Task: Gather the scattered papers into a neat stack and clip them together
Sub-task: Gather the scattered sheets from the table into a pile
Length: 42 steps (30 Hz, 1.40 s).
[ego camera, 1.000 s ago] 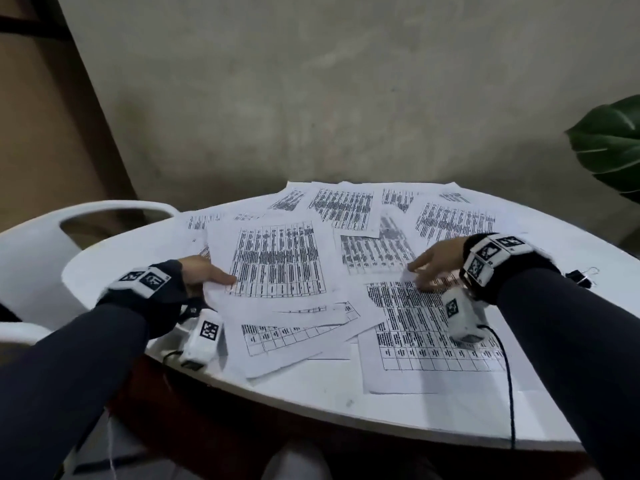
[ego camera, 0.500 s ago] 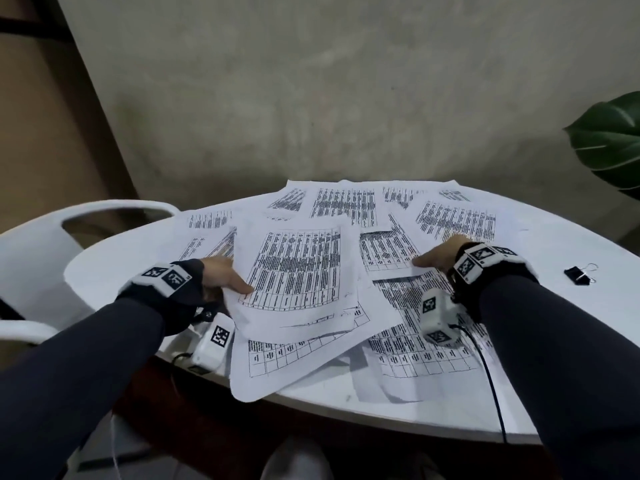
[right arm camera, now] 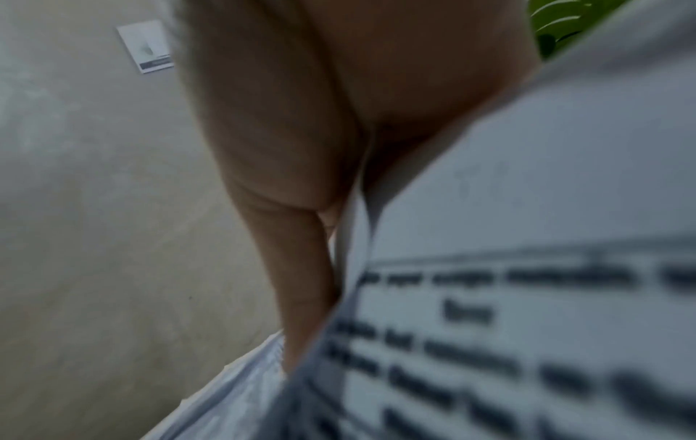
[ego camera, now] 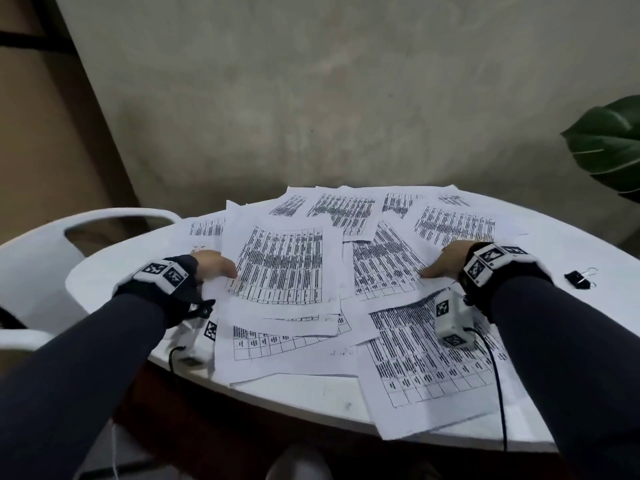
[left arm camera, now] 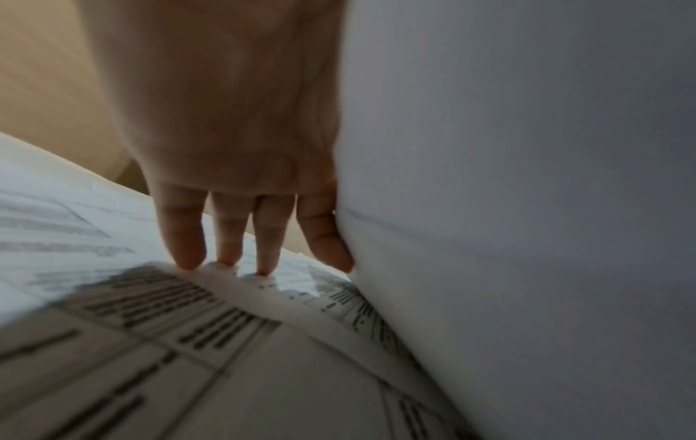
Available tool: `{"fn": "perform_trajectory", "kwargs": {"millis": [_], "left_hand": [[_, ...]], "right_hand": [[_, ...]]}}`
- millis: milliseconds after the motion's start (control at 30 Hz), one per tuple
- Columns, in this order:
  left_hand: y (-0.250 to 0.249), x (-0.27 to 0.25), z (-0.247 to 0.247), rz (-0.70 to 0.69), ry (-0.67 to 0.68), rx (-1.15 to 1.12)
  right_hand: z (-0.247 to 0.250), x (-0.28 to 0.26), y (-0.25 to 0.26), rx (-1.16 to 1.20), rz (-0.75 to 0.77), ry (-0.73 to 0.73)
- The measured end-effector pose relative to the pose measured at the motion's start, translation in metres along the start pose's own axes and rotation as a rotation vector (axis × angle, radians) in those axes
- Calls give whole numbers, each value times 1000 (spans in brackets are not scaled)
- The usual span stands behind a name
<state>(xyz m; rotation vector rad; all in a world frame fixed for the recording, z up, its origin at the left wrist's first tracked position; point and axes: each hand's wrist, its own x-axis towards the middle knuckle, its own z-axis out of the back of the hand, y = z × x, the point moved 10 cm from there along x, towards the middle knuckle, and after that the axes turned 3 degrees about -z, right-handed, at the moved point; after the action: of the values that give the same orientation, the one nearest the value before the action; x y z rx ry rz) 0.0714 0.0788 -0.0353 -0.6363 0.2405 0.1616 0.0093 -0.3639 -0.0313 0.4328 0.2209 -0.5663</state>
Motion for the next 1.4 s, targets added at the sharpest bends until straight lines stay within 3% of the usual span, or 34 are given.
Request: {"fn": "perform_trajectory", "kwargs": {"millis": [133, 267, 367, 467, 567, 633, 667, 767, 800, 867, 933, 1067, 1133, 1200, 1300, 1367, 1400], "left_hand": [[-5, -2, 6, -28, 11, 163], [1, 1, 7, -13, 6, 199], [6, 6, 6, -14, 15, 153], [8, 4, 7, -12, 17, 133], [11, 5, 3, -9, 40, 130], [7, 3, 1, -22, 32, 88], [8, 4, -1, -24, 25, 51], [7, 2, -9, -12, 56, -94], [5, 1, -12, -21, 66, -179], [3, -3, -15, -26, 50, -403], [-6, -13, -17, -34, 35, -666], [-9, -6, -40, 21, 202, -1011], [-4, 0, -41, 35, 253, -1101], [8, 5, -44, 87, 302, -1087], [15, 6, -41, 67, 323, -863], [16, 14, -40, 31, 294, -701], [18, 18, -36, 15, 249, -626]], "right_hand": [[27, 1, 0, -33, 27, -120], [83, -18, 6, 305, 33, -428], [125, -58, 28, 499, 135, -716], [151, -91, 43, 733, 218, -887], [166, -93, 51, 1016, 299, -967], [159, -74, 52, 1141, 261, -876], [147, -61, 58, 1094, 239, -752], [75, -37, 101, 463, 264, -228], [49, -37, 109, 255, 276, -136], [14, -36, 123, 81, 320, -88], [-11, -32, 136, 92, 336, -68], [-64, -32, 159, 221, 359, 167], [-79, -34, 167, -121, 433, 163], [-84, -33, 166, -467, 489, 96], [-98, -47, 167, -675, 557, 253], [-105, -54, 173, -582, 567, 398], [-99, -51, 180, -430, 558, 393]]}}
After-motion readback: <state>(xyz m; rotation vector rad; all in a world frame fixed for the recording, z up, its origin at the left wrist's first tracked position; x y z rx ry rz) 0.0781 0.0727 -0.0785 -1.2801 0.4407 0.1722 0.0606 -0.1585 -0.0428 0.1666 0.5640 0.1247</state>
